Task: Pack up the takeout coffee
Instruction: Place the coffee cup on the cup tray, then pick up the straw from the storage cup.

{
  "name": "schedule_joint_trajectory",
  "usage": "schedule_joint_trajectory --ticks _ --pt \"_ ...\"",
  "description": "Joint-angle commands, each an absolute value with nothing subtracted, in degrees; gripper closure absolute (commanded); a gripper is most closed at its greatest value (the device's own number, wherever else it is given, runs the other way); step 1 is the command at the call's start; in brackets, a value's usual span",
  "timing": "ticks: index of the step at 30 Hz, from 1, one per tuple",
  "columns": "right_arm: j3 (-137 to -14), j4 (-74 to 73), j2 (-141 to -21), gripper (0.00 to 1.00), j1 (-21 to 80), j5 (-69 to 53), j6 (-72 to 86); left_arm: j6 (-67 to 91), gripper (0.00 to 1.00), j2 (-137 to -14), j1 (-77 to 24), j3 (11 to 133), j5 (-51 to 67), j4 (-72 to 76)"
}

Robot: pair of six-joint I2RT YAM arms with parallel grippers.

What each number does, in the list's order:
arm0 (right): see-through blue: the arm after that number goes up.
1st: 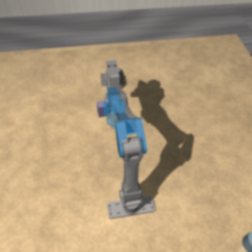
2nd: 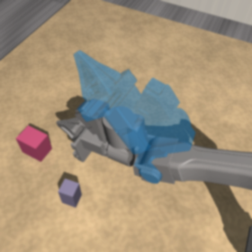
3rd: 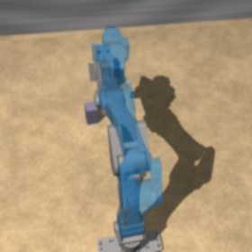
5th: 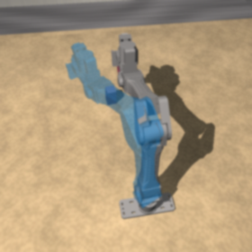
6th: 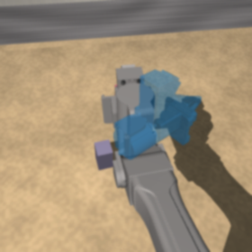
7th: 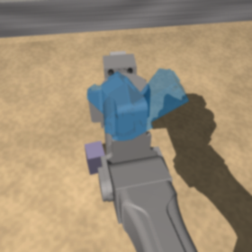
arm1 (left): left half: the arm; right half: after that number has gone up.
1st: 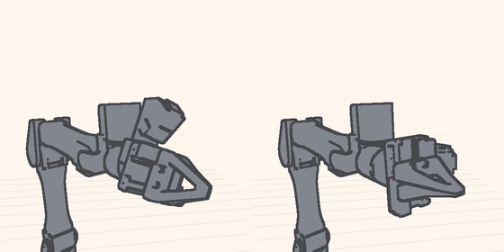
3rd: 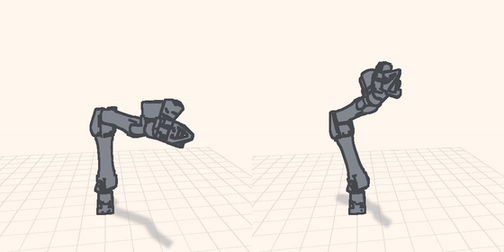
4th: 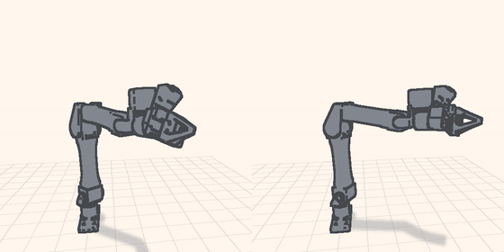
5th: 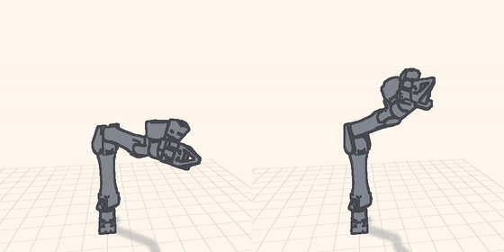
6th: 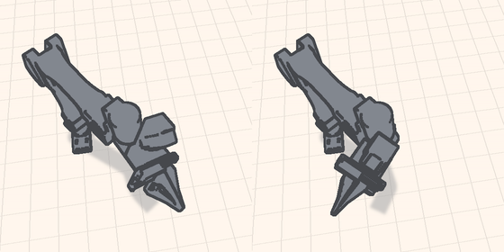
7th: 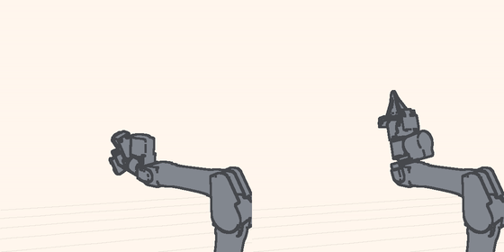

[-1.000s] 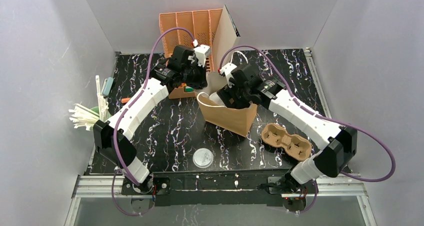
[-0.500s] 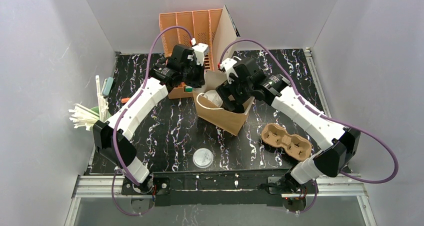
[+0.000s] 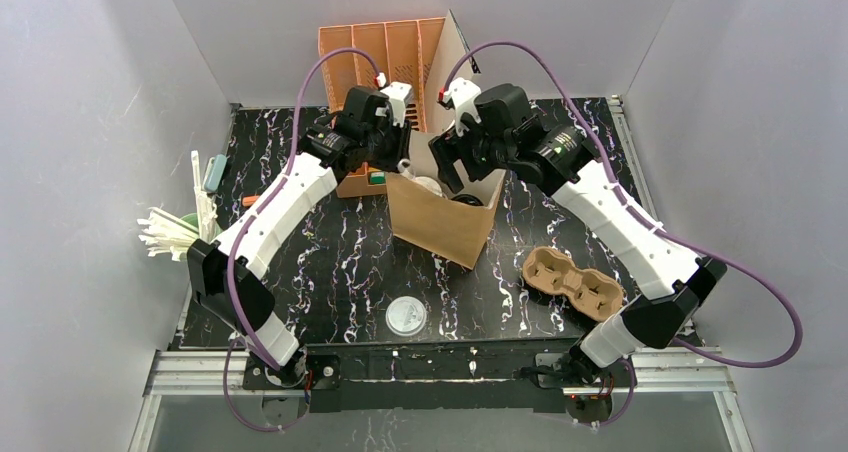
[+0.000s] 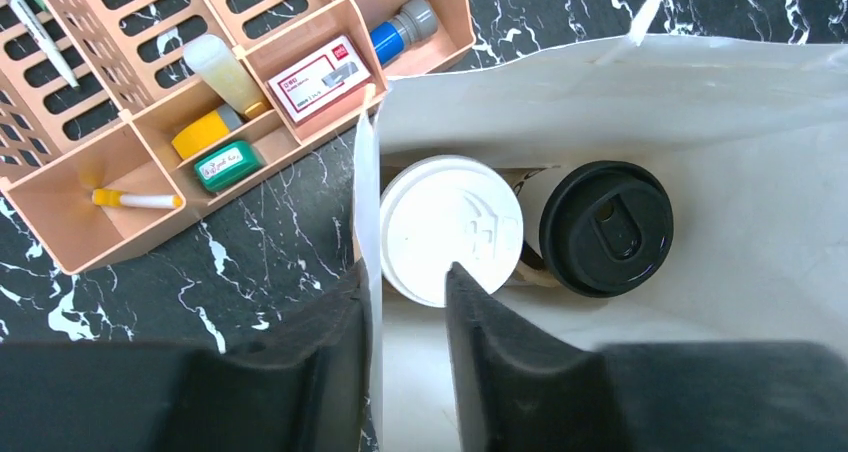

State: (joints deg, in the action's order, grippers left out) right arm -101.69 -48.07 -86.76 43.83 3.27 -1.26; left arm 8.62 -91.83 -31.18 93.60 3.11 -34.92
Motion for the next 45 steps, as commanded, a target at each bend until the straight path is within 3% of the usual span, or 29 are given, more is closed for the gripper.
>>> schedule_joint_trajectory --ticks 1,4,8,18,24,30,38,42,45 --pt "-105.65 -47.80 -86.86 0.11 43.43 5.12 -0.56 10.56 0.63 -91.72 -30.85 96.98 -0.10 -35.20" --pt "-106.57 -46.77 -86.46 0.13 43.34 6.01 -0.44 12.11 0.52 -91.64 -30.85 99.57 -2.65 -36.04" --pt "-107.05 -45.45 -86.44 0.13 43.31 7.21 2.12 13.34 0.44 -90.35 -30.85 102.10 -6.02 -36.92" --pt "-127.08 -54.30 -97.56 0.12 42.46 7.21 8.63 17.13 0.37 -83.15 -30.76 105.84 -24.36 -45.91" --pt "-122.08 -51.52 -93.18 0.19 42.45 11.36 8.29 22.56 0.26 -77.89 -28.27 104.60 -44.12 -55.27" --pt "-120.15 -52.26 -91.53 0.21 42.45 14.74 10.52 17.35 0.24 -78.94 -20.51 103.24 -57.49 -60.89" --pt "-119.45 -57.23 -93.12 0.23 42.52 12.33 15.18 8.68 0.20 -79.03 -1.54 94.64 -53.67 -46.07" --pt "-119.18 -58.27 -93.53 0.23 42.50 11.69 16.05 8.45 0.10 -81.48 -0.11 92.89 -59.17 -41.35" --pt "-120.04 -58.45 -93.94 0.23 42.46 11.34 15.68 8.40 0.10 -82.17 2.84 90.42 -58.15 -36.80"
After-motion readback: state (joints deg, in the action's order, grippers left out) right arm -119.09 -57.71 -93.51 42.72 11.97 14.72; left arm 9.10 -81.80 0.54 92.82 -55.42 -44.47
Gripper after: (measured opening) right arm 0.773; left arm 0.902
